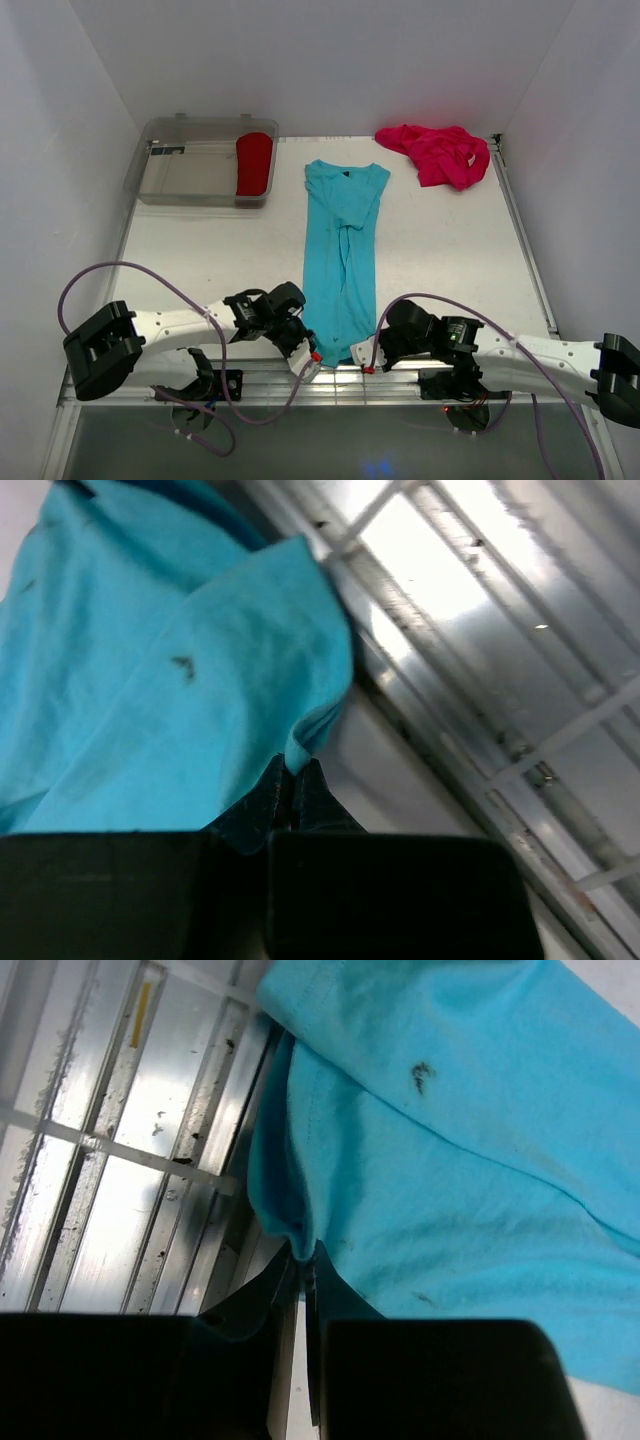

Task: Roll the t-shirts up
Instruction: Roll the T-shirt to the center of the board.

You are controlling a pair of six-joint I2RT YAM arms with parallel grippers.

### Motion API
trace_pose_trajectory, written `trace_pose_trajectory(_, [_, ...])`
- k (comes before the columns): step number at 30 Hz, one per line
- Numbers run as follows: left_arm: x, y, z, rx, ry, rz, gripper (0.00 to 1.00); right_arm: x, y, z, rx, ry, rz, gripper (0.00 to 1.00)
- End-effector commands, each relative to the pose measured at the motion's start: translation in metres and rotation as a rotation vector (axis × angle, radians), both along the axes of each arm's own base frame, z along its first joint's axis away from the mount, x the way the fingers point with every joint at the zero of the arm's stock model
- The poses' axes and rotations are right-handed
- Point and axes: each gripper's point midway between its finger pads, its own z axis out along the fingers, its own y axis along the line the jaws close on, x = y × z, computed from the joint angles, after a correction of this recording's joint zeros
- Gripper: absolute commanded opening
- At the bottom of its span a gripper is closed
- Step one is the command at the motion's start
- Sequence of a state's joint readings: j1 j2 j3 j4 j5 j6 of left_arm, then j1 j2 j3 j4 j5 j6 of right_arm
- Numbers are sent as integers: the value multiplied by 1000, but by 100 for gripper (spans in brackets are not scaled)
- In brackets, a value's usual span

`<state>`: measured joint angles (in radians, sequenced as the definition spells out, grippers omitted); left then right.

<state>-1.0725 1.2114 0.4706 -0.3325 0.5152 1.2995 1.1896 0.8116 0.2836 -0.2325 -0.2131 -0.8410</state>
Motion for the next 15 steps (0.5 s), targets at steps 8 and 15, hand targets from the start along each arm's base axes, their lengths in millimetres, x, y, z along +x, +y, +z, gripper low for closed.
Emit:
trace_pose_trajectory(8, [62, -22, 45, 46, 274, 385, 0, 31, 12, 43, 179, 158, -199, 8])
trace_pose_trajectory(15, [74, -10, 46, 117, 390, 462, 0, 51, 10, 51, 216, 212, -290, 8])
